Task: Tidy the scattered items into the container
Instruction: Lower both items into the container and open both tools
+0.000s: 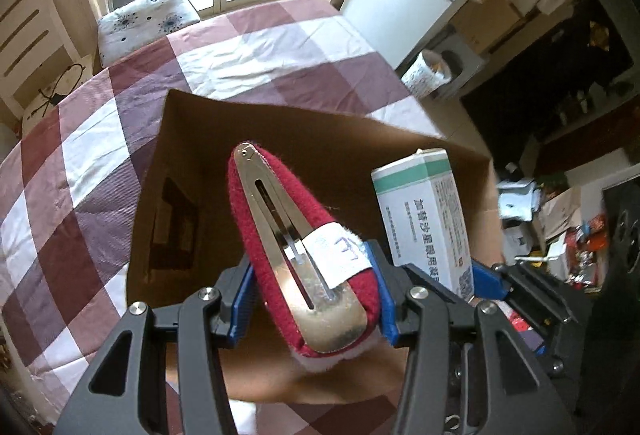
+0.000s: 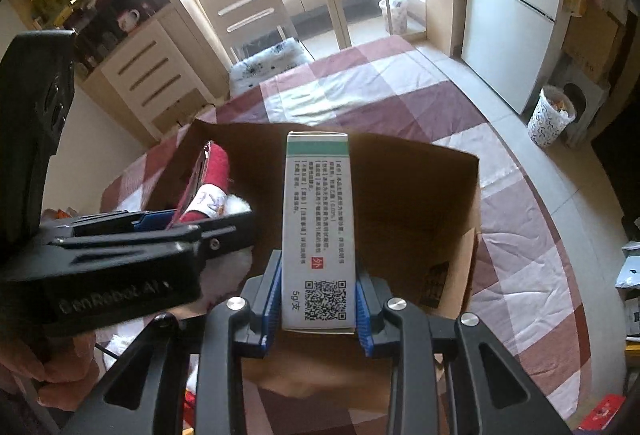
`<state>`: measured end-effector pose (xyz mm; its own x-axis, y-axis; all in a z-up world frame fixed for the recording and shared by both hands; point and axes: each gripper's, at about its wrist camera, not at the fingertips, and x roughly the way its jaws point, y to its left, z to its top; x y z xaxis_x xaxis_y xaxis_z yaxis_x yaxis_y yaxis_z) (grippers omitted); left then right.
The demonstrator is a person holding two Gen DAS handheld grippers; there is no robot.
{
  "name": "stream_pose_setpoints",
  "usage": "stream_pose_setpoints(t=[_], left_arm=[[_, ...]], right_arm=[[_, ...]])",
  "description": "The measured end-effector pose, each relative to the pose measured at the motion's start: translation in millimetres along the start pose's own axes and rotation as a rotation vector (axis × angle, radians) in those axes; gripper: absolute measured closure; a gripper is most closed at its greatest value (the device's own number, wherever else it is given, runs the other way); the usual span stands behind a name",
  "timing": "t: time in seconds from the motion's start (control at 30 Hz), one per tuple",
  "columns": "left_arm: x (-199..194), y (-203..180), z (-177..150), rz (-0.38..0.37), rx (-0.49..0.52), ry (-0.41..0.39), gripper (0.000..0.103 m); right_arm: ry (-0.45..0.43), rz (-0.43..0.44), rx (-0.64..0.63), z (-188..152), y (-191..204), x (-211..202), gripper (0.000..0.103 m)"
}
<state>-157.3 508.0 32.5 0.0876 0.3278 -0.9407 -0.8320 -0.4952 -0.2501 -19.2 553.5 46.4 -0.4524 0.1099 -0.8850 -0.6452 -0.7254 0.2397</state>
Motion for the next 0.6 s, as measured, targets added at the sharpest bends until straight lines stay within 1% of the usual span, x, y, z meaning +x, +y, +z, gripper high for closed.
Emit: stream_pose_setpoints(t=[0.13,0.2,0.37,0.6], left_arm=[[15,-1,-1,0.023,0.020,0.023,0.052],[21,0,-1,0.030,0.019,0.033,0.052],[34,2,-3,0.052,0.022,0.050,0.052],[35,5,-4,0.069,0.027,0.043,0.050]], right_arm=[[0.017,-0.025,-0.019,-2,-1,9,0.071],[0.011,-0.054,-0.041,-3,-1,10,0.071],[0.009,-0.085,-0.084,-4,2,11,0.071],[0.013,-0.072,-0.097,-6,3,12,0.071]])
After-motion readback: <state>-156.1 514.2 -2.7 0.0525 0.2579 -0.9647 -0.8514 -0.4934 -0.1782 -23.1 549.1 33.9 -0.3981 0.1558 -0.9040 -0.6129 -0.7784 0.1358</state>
